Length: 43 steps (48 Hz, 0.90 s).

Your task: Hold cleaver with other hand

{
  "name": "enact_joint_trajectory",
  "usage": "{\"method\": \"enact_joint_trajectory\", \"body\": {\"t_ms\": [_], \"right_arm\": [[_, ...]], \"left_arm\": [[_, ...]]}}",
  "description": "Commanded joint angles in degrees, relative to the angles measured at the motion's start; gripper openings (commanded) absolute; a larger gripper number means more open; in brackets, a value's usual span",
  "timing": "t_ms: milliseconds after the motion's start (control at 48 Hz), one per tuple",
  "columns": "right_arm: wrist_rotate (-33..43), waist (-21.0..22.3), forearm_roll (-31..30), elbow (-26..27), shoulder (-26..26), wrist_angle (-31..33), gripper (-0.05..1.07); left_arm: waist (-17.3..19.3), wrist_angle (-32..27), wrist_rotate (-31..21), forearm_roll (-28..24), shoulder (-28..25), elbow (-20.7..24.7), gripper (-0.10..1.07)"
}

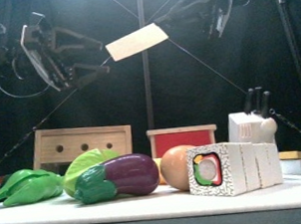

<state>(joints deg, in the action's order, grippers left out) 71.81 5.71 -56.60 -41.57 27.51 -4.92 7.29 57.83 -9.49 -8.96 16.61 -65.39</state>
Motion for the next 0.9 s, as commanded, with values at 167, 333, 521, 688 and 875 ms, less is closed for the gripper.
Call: {"method": "enact_joint_trajectory", "body": {"t_ms": [167, 333, 521, 688, 875], "right_arm": [[-0.18, 1.23, -0.09, 1.76, 0.0, -1.58, 0.54], [-0.18, 1.32, 0.09, 1.41, 0.0, -1.58, 0.54], [-0.18, 1.32, 0.26, 1.14, 0.0, -1.67, 0.54], [-0.18, 1.41, 0.62, 0.79, -0.09, -1.58, 0.54], [-0.09, 1.76, 1.05, 0.53, -0.18, -1.58, 0.54]], "left_arm": [[-0.97, 7.56, 0.62, 0.26, -7.21, 4.22, 1.02], [-1.14, 9.49, 0.7, 0.26, -10.37, 5.8, 0.92], [-1.05, 9.76, 0.62, 0.53, -10.55, 5.63, 0.74], [-0.7, 10.63, 0.7, 1.49, -9.23, 4.75, 0.66], [-0.18, 10.81, 0.7, 1.58, -7.82, 3.69, 0.64]]}}
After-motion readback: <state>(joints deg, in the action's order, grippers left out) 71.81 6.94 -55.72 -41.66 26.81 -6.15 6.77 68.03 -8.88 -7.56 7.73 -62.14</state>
